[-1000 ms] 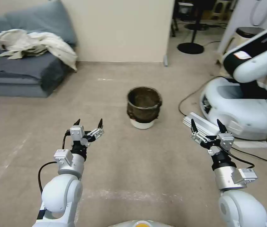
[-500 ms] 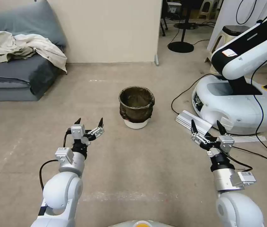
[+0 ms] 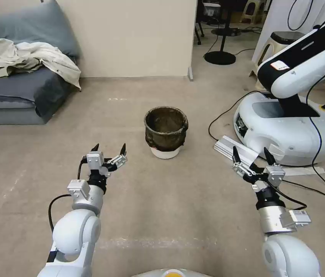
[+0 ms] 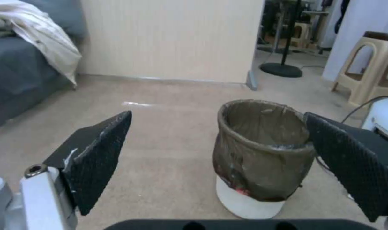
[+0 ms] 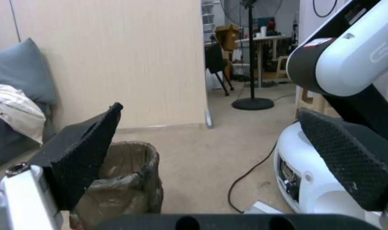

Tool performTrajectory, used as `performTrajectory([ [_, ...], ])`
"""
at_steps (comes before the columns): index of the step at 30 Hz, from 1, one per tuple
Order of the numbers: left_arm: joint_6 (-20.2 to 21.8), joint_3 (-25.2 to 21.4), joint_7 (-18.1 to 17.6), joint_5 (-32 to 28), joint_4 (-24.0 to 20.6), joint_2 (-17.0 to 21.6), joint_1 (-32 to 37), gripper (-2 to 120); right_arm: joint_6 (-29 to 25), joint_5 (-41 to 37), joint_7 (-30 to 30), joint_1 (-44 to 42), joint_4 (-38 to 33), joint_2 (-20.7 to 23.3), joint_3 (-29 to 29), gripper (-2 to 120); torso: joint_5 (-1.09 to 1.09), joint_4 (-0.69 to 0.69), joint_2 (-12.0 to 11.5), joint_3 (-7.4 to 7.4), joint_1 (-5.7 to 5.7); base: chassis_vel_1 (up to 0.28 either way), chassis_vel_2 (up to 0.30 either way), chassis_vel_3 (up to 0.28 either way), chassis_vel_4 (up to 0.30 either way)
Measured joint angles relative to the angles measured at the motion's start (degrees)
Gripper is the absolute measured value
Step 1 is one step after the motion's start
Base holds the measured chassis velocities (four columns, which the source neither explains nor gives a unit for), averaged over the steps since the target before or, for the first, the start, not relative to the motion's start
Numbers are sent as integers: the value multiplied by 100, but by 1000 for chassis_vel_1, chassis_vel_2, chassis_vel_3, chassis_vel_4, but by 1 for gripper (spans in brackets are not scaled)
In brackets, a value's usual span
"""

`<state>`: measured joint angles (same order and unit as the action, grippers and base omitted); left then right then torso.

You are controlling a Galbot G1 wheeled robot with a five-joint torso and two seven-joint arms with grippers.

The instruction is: Pick up the trash can from the floor.

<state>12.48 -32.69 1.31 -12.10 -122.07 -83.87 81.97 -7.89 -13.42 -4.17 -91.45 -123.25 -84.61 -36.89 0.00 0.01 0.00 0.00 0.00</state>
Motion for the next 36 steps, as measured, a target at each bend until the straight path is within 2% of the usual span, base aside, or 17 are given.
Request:
performTrajectory([
  [15,-39,-7,153,-108,173,29,-158,100,17,-39,31,87,60,-31,-8,100,0,-1,0,-1,-1,-82,86,102,-94],
  [30,-73,-4,165,-114,184,30,-158,100,-21,-16,5,80,56,-31,1,100,-1,-2,0,1,0,-260,268,271,-264],
  [36,-73,45,178,-127,207,21,-177,100,-148,-17,-100,108,112,-28,15,100,-1,0,0,2,1,-133,116,122,-126],
])
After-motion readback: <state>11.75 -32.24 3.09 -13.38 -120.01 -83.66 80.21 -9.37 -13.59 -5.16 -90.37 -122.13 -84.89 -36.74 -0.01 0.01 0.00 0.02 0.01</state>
